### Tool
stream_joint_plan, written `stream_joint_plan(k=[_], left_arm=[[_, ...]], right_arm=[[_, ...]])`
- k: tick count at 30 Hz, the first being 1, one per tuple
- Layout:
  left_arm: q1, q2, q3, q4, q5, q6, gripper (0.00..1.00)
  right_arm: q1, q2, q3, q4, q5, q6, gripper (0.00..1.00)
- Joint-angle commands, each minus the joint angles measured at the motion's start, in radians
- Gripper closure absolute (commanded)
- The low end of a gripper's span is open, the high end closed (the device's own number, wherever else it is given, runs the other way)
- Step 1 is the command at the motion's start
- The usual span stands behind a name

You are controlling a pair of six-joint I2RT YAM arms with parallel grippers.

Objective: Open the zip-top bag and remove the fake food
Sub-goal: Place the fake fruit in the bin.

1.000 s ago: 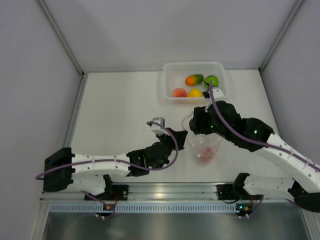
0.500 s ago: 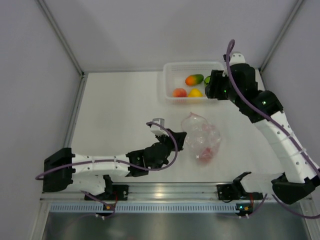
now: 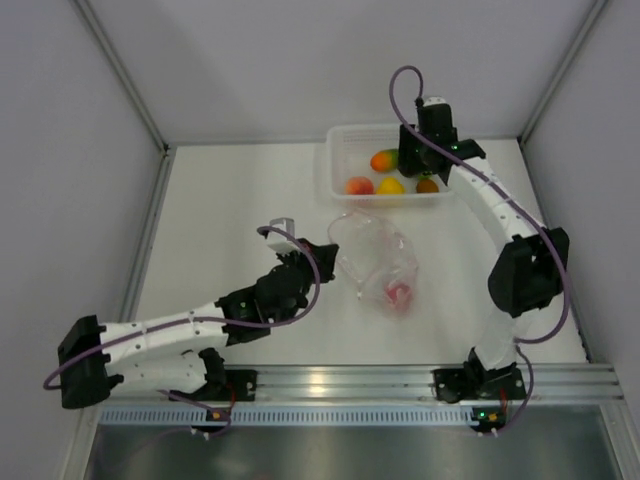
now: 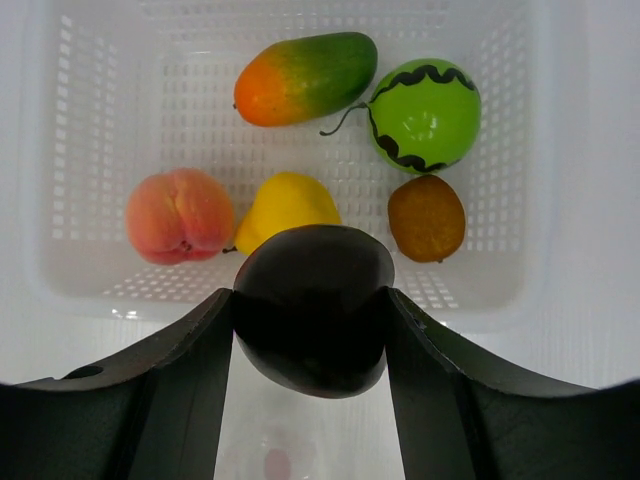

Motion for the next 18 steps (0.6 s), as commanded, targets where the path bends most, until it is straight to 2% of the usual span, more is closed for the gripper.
stream_joint_plan(k=[1, 4, 11, 14, 18], left_arm=[[0.049, -0.107, 0.046, -0.097, -0.001, 0.072, 1.00], [0.059, -0.160, 0.074, -0.151, -0.015, 0.138, 1.00], [0.062, -0.241, 0.120, -0.226, -0.027, 0.212, 1.00], [0.062, -0.247, 0.129, -0.237, -0.023, 0.223, 1.00], [0.065, -0.242, 0.128, -0.238, -0.007, 0.223, 1.00]], right_arm=[[-0.015, 0.087, 0.126, 0.100, 0.008, -0.018, 0.72], [-0.024, 0.224, 0.203, 0.077, -0.004, -0.008, 0.72], [-0.022, 0.380, 0.301, 0.090, -0.075, 0.014, 0.69], [-0.012, 0.409, 0.342, 0.027, 0.061, 0.064, 0.67], [-0.027, 0.410, 0.335, -0.006, 0.086, 0.078, 0.33]])
